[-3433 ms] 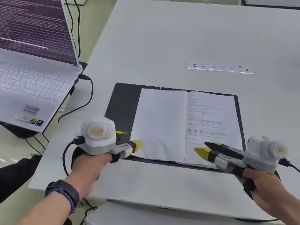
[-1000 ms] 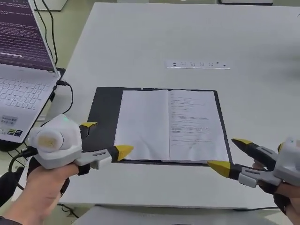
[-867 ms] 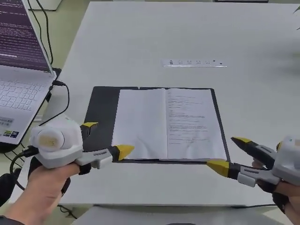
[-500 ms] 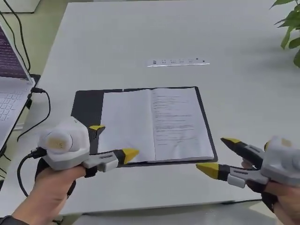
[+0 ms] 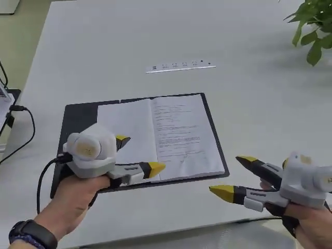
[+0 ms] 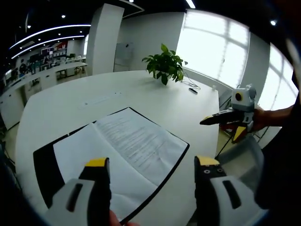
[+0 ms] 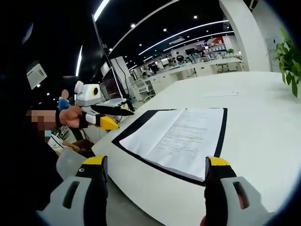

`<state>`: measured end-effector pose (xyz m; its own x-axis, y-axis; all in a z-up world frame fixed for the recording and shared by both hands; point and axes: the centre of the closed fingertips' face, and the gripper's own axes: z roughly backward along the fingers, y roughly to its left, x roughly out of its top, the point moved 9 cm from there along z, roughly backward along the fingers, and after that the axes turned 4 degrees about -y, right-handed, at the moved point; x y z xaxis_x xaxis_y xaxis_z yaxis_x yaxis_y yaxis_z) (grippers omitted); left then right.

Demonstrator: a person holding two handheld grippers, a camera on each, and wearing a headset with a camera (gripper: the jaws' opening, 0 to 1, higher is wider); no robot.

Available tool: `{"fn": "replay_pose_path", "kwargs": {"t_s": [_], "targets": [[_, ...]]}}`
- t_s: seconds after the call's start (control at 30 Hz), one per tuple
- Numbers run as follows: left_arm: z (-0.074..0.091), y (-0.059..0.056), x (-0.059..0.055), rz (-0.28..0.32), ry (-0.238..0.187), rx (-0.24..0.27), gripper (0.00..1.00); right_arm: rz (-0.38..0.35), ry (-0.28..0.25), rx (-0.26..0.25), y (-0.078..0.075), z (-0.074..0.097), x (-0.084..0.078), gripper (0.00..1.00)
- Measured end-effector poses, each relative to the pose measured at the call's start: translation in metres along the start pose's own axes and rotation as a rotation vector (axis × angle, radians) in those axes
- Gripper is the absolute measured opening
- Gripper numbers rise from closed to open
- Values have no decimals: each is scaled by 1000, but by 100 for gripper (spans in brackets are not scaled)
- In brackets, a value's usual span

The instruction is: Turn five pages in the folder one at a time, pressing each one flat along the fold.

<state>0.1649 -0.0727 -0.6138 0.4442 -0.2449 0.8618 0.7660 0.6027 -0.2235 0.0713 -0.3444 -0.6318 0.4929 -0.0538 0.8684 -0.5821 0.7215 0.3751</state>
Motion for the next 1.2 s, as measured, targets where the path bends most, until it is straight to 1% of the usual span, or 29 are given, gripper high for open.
{"fn": "replay_pose_path", "kwargs": {"t_s": [0.03, 0.13, 0.27, 0.33, 0.37, 0.43, 0.47, 0.5, 0.57, 0.6, 0.63, 0.67, 0.7, 0.77, 0.8, 0.9, 1.0, 1.13, 1.17, 1.2], "targets": [[-5, -2, 2, -1, 0, -5, 73, -5, 1, 0, -1, 0, -1, 85], [-25, -6, 6, -33, 22, -31, 73, -14, 7, -12, -5, 1, -3, 85], [-50, -10, 9, -48, 42, -53, 72, -22, 13, -17, -9, 1, -5, 85], [-62, -16, 12, -54, 50, -67, 72, -26, 15, -12, -9, 2, -5, 84], [-69, -20, 14, -61, 57, -86, 72, -27, 15, -9, -10, 2, -6, 84], [-80, -27, 13, -94, 77, -114, 73, -30, 18, -7, -10, 2, -7, 84], [-89, -32, 12, -122, 94, -125, 73, -32, 21, -3, -11, 1, -8, 84], [-97, -36, 12, -137, 106, -132, 73, -34, 26, -2, -11, 1, -9, 84], [-113, -40, 10, -133, 112, -133, 73, -36, 32, 1, -12, 0, -10, 84], [-116, -40, 10, -133, 114, -134, 73, -37, 35, 2, -12, 0, -11, 84], [-125, -42, 9, -125, 120, -134, 73, -39, 40, 4, -13, 0, -12, 84], [-131, -43, 8, -121, 125, -128, 73, -38, 43, 5, -13, -1, -12, 84], [-140, -44, 6, -127, 140, -120, 73, -39, 49, 9, -13, -1, -13, 84], [-150, -48, 2, -138, 156, -113, 74, -34, 63, 16, -14, -2, -14, 84], [-158, -49, -1, -139, 164, -113, 75, -33, 68, 19, -14, -2, -15, 84], [-173, -53, -10, -134, 195, -105, 76, -38, 78, 26, -17, -3, -17, 83], [-184, -58, -20, -118, 216, -95, 77, -43, 90, 30, -20, -3, -19, 83], [-190, -60, -30, -129, 236, -76, 78, -55, 87, 32, -24, -3, -20, 82], [-190, -56, -33, -151, 246, -26, 80, -57, 89, 32, -25, -3, -20, 82], [-190, -56, -35, -150, 249, -25, 81, -57, 92, 34, -25, -3, -21, 82]]}}
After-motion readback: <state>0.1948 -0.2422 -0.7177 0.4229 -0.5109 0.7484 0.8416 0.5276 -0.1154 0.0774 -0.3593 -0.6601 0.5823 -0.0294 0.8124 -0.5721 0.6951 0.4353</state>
